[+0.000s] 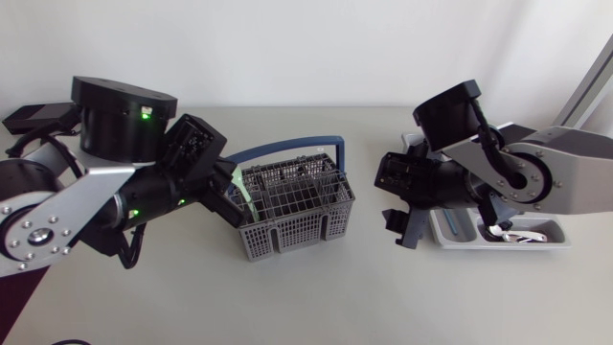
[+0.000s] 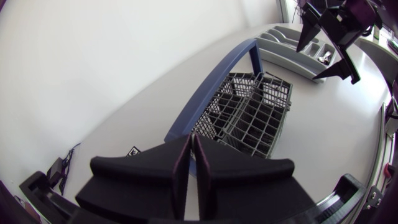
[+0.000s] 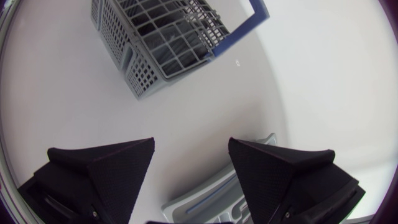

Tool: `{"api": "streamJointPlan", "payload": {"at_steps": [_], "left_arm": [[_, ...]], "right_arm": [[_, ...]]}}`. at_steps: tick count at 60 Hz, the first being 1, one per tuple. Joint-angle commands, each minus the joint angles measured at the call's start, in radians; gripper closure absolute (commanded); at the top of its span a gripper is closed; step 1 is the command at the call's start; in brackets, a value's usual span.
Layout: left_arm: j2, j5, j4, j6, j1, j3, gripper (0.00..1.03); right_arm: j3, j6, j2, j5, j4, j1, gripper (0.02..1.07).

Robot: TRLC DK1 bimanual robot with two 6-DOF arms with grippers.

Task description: Transfer all utensils from the basket to the drawer tray.

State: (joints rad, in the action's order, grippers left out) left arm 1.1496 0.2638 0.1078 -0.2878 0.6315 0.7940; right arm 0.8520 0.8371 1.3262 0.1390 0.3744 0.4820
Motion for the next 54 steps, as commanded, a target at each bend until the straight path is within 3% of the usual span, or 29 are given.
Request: {"api": "streamJointPlan", "payload": {"at_steps": [1,12,15,22,30,37,54], "left_arm": [[-0.024,0.000,0.006,-0.005,0.007,0.034,0.96],[-0.048,0.000,0.015,-0.013,0.008,0.034,0.96],[-0.051,0.000,0.016,-0.013,0.011,0.033,0.96],[-0.053,0.005,0.016,-0.016,0.020,0.031,0.96],[-0.053,0.009,0.016,-0.016,0.031,0.033,0.96],[-0.053,0.026,0.016,-0.016,0.045,0.030,0.96],[-0.064,0.032,0.020,-0.025,0.045,0.024,0.96]], "right_arm": [[0.035,-0.072,-0.013,-0.026,0.000,0.032,0.21],[0.093,-0.182,-0.009,-0.091,0.000,0.107,0.26],[0.111,-0.225,-0.001,-0.141,-0.005,0.129,0.38],[0.122,-0.296,0.027,-0.242,-0.075,0.159,0.76],[0.156,-0.346,0.123,-0.319,-0.123,0.191,1.00],[0.185,-0.386,0.222,-0.397,-0.170,0.227,1.01],[0.211,-0.438,0.338,-0.406,-0.278,0.282,1.01]]}}
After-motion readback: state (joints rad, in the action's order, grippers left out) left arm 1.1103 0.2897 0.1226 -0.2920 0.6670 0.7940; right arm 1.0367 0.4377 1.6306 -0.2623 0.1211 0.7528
